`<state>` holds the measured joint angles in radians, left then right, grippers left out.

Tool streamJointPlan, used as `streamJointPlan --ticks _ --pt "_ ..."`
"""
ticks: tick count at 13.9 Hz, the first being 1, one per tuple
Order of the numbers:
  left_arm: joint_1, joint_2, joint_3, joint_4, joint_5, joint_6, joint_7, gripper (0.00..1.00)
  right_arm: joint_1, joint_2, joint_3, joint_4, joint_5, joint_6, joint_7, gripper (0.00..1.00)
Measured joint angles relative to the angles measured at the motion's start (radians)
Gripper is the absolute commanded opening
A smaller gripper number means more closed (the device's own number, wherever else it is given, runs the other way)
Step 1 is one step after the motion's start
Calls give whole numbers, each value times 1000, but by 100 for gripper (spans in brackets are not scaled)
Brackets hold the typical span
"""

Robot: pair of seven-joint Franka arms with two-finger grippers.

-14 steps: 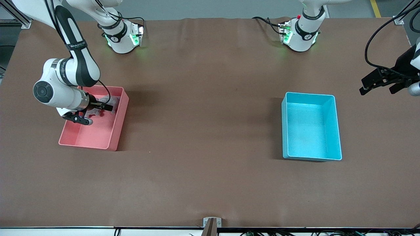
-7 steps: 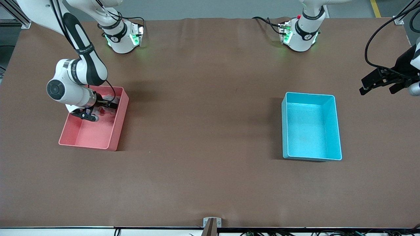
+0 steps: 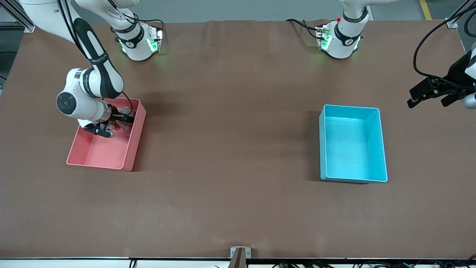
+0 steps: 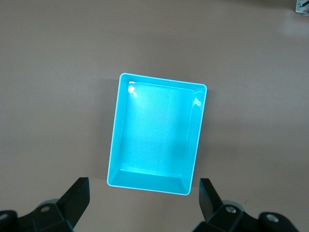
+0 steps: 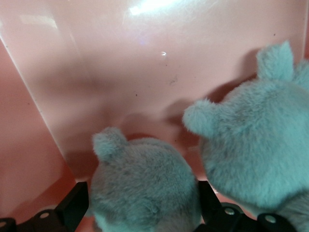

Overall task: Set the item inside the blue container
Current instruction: 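Lower the open right gripper onto one gray plush toy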

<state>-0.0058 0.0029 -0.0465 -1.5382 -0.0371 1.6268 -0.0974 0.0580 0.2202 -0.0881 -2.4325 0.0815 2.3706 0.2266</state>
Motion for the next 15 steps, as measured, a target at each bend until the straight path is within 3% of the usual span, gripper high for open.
streamJointPlan --ticks 8,13,15 --pt "0 0 0 0 0 0 0 100 0 3 0 0 2 0 1 99" --pt "0 0 0 0 0 0 0 100 0 3 0 0 4 0 1 85" --pt "0 0 0 0 0 0 0 100 0 3 0 0 5 0 1 75"
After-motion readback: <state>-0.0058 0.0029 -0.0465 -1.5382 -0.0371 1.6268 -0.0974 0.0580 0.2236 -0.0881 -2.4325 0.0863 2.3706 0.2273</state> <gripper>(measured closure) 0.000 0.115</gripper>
